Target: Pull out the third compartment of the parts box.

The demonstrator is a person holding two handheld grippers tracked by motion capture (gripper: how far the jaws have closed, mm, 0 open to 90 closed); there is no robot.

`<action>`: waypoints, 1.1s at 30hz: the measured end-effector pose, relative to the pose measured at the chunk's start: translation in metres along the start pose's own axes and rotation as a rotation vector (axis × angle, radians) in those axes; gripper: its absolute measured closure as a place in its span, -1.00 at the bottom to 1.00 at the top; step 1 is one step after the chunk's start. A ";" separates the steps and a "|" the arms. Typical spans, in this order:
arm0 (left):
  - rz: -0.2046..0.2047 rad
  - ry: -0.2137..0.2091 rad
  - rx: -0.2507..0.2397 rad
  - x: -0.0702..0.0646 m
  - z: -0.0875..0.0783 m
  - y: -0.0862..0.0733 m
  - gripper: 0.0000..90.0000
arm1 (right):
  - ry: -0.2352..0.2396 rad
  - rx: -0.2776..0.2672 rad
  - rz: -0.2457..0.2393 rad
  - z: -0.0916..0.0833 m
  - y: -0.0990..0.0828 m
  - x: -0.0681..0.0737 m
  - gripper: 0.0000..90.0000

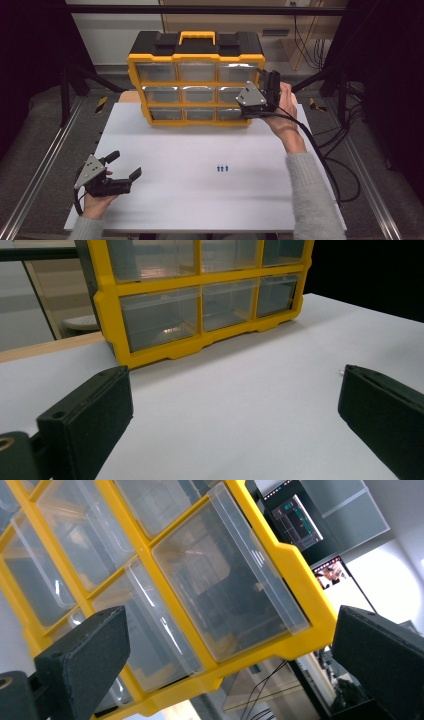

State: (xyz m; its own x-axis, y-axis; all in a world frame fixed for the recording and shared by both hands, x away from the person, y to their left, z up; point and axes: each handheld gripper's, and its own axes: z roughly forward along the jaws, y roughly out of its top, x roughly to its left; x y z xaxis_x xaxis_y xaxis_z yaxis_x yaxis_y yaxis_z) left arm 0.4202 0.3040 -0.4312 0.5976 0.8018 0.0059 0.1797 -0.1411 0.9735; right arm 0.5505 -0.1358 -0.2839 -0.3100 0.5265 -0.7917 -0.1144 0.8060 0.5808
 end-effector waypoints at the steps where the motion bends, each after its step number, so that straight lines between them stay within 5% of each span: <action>1: 0.000 0.000 0.000 0.000 0.000 0.000 -0.98 | 0.003 0.009 -0.015 0.002 0.002 0.000 -0.93; 33: 0.000 0.000 0.003 0.001 0.000 -0.001 -0.98 | -0.117 -0.018 -0.208 0.037 0.015 0.006 -0.76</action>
State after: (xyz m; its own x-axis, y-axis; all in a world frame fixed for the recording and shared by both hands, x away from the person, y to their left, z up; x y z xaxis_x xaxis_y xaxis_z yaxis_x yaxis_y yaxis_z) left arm 0.4209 0.3042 -0.4319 0.5977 0.8017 0.0057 0.1818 -0.1425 0.9730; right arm 0.5814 -0.1102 -0.2868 -0.1670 0.3777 -0.9108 -0.1812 0.8962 0.4049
